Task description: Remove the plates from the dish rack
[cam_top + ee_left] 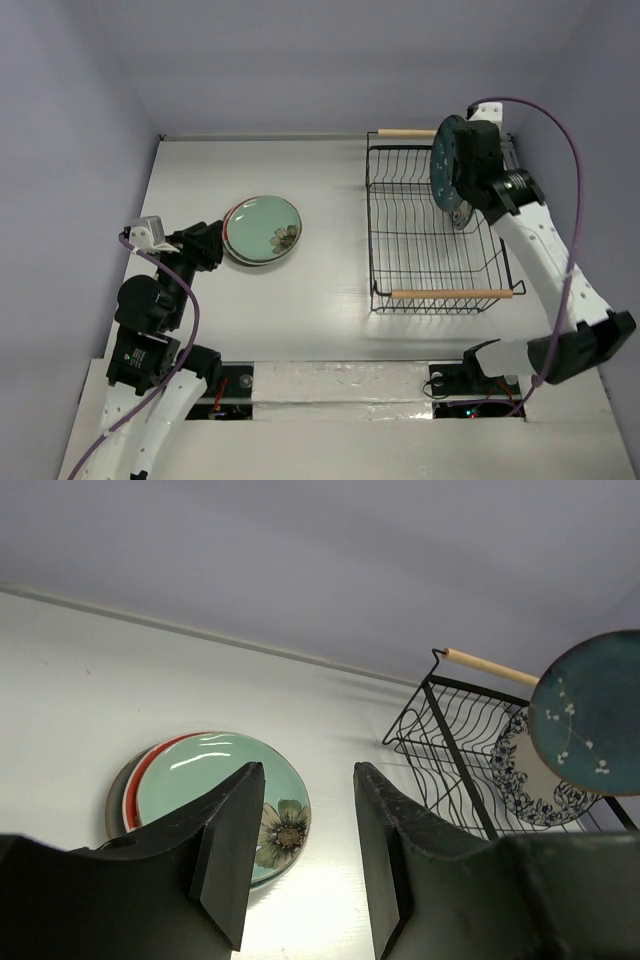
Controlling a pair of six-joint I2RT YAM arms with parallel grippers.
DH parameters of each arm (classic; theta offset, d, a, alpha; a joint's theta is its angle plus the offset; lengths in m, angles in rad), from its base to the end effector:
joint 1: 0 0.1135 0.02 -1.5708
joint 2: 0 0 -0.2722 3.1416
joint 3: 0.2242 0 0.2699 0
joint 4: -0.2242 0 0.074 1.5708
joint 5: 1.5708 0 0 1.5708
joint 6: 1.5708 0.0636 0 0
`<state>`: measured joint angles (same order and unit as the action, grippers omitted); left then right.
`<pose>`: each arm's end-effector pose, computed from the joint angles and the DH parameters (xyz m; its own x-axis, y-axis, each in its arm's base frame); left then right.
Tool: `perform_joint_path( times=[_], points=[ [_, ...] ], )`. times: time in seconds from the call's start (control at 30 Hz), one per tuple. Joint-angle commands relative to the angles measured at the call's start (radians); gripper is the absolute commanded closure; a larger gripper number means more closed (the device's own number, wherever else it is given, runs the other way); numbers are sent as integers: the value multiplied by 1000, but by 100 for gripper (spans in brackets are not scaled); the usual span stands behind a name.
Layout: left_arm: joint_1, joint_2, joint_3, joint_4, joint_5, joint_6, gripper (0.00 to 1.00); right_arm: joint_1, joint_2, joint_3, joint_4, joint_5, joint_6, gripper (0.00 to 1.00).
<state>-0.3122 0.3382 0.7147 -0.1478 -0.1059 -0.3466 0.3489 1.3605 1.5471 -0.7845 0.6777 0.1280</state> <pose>0.1158 -0.0303 0.3875 0.1325 -0.3977 -0.9079 0.2684 0.8961 -0.3534 0.3075 0.0694 0.4179 -0.4965 -0.0748 -0.8648 0.2864 0.9264 -0.2445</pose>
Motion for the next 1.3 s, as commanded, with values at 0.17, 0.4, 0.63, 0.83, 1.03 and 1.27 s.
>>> perform_joint_path(
  times=[0.17,0.4,0.63,0.83,1.03,1.27],
  points=[
    [4,9,9,44,6,4,62,206,-150,-27,419,-318,206,100],
    [13,12,9,45,3,3,62,346,66,-22,706,-603,416,100],
    [13,10,9,42,6,3,62,407,351,76,878,-754,611,100],
    [13,4,9,42,8,3,62,407,526,91,955,-828,746,100],
    [13,10,9,48,18,3,62,417,620,42,1054,-860,831,100],
    [13,2,9,47,20,1,62,417,721,-8,1185,-948,958,98]
  ],
)
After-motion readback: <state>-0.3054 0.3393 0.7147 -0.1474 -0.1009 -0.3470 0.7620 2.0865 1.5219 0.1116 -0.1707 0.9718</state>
